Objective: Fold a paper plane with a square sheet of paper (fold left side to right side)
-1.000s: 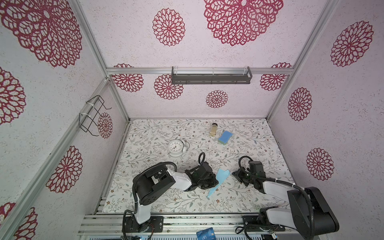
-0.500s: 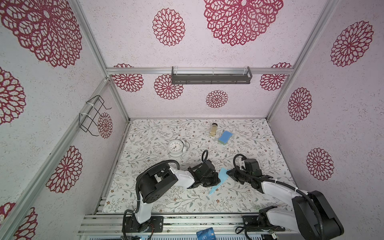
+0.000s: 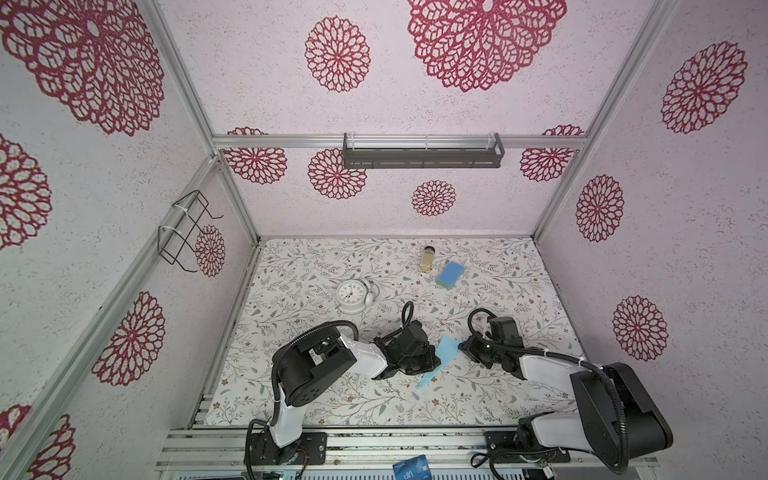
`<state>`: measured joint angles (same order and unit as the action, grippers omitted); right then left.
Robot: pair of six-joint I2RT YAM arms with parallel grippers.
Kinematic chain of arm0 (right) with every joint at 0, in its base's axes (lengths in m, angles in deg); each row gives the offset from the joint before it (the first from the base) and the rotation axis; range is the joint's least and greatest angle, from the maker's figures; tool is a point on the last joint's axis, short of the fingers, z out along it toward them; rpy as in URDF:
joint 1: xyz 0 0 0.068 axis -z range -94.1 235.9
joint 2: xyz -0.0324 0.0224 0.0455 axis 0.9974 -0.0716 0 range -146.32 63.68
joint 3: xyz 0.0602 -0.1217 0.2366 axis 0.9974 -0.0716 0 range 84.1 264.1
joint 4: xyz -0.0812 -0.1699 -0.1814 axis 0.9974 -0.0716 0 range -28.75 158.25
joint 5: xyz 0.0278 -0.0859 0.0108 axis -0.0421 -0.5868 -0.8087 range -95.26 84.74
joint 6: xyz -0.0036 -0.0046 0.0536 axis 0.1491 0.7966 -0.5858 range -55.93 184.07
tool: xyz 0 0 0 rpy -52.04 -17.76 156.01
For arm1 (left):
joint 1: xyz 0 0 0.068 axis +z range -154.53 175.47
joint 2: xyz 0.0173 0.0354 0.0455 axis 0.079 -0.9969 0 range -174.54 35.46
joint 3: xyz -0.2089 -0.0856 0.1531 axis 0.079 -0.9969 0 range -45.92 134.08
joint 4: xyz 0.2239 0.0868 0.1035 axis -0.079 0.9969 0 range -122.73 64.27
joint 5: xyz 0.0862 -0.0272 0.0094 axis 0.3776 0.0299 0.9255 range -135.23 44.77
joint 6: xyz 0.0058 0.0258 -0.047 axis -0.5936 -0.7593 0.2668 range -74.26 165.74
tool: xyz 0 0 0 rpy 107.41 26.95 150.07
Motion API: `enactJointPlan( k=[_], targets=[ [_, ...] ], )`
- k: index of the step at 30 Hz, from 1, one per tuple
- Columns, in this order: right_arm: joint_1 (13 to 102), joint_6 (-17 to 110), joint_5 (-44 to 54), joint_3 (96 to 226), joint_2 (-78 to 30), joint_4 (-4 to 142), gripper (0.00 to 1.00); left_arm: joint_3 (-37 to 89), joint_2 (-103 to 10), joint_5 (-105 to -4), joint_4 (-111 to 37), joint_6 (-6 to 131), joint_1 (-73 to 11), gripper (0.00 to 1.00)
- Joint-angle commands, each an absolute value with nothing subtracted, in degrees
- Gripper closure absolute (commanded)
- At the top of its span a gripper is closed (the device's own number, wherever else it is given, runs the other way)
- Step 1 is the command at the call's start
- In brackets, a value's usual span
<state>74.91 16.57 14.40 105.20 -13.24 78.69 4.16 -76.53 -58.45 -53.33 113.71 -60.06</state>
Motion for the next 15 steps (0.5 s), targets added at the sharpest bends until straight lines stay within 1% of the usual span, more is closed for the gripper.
enactJointPlan(
  k=[1, 10, 15],
  targets=[
    [76.66, 18.64, 10.18, 105.69, -14.39, 75.11, 1.00, 1.29, -77.57, -56.92, -45.72, 114.43, -59.98, 1.00],
    [80.11, 18.57, 10.00, 108.63, -19.13, 73.71, 1.00, 0.32, -77.57, -56.56, -46.25, 114.84, -60.08, 1.00],
    [81.05, 16.97, 9.25, 109.48, -18.63, 72.67, 1.00, 0.40, -77.55, -56.60, -46.31, 114.84, -60.08, 1.00]
  ],
)
